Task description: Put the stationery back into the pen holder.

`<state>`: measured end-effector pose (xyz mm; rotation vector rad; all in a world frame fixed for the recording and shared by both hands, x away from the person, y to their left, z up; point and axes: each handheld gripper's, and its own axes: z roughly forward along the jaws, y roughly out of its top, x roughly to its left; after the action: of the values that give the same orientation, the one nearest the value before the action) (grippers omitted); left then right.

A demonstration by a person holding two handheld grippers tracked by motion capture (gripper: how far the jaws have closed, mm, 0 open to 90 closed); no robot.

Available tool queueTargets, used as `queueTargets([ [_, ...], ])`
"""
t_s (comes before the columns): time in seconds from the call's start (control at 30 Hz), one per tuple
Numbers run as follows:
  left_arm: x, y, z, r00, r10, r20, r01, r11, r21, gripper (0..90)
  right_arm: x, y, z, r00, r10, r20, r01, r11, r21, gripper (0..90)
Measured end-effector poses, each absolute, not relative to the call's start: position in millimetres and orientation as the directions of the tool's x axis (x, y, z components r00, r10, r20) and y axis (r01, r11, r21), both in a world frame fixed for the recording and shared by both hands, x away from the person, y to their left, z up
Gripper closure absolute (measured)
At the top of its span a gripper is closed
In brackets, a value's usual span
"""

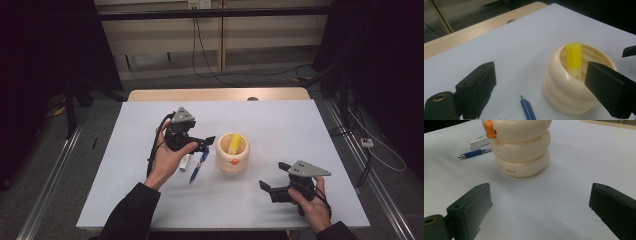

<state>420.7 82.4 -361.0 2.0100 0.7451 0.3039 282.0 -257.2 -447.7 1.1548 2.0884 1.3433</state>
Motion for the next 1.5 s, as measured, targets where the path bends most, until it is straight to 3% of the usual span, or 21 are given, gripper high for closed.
queueTargets([
  [0.33,419,96,-369,0.757,0.640,-0.133,0.467,-0.387,0.795,10.9,282,-258,-448,-0.577,0.811,0.098,0.426,0.196,0.884,3.7],
  [0.53,421,106,-369,0.735,0.671,-0.098,0.462,-0.390,0.796,9.9,282,-258,-448,-0.577,0.811,0.098,0.426,0.197,0.883,3.7],
  [1.03,432,122,-382,0.664,0.735,-0.136,0.567,-0.376,0.732,9.6,281,-257,-448,-0.578,0.810,0.095,0.424,0.199,0.883,3.7],
  [1.5,445,117,-398,0.630,0.759,-0.165,0.650,-0.399,0.646,6.0,282,-258,-448,-0.578,0.811,0.094,0.425,0.202,0.882,3.7],
])
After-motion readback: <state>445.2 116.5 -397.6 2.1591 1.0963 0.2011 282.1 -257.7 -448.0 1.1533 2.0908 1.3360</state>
